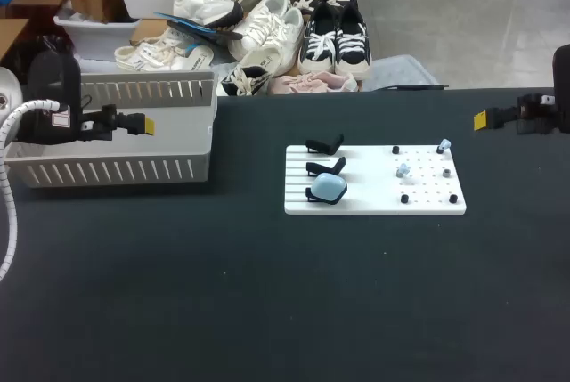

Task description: Pick up each earbud case from the left stands, insert the matching earbuds, close the lid, and place the case in the box.

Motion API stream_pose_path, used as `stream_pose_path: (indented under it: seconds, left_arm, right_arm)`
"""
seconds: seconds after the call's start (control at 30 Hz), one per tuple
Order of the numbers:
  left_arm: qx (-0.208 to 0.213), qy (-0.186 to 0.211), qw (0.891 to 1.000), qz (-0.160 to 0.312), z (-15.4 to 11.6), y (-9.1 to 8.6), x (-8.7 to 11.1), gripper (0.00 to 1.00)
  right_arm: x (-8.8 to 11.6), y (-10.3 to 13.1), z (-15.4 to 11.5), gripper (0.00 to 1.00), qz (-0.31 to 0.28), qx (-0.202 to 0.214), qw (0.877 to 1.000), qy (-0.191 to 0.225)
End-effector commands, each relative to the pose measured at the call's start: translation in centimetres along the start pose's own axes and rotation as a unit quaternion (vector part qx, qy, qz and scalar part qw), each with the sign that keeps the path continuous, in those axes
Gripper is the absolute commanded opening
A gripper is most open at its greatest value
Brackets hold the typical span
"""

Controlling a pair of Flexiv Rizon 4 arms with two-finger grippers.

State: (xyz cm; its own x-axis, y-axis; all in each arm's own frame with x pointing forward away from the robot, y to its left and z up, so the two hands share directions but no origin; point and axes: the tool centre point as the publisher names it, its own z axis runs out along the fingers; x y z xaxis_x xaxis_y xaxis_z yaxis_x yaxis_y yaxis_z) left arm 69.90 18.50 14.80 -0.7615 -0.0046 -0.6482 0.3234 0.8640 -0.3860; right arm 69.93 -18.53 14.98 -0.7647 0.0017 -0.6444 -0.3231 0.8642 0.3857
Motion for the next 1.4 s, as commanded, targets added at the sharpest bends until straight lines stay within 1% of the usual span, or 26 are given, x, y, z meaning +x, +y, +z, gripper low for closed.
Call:
stream_pose_path:
  seconds: [0.03, 1.2, 1.23, 1.4]
  left_arm:
    - [-0.002, 0.003, 1.0, 0.0, 0.0, -0.1, -0.1, 1.0]
    - [-0.002, 0.003, 1.0, 0.0, 0.0, -0.1, -0.1, 1.0]
    - [0.002, 0.002, 1.0, 0.01, 0.1, -0.1, -0.3, 1.0]
    - [-0.009, -0.011, 0.997, 0.078, 0.8, -1.2, -1.0, 1.0]
  right_arm:
    - [-0.1, -0.1, 0.0, 1.0, 0.0, -0.001, 1.0, 0.001]
    - [-0.1, -0.1, 0.0, 1.0, 0.0, -0.001, 1.0, 0.001]
    - [-0.1, -0.1, 0.0, 1.0, 0.0, -0.001, 1.0, 0.001]
    - [-0.1, -0.1, 0.0, 1.0, 0.0, -0.001, 1.0, 0.001]
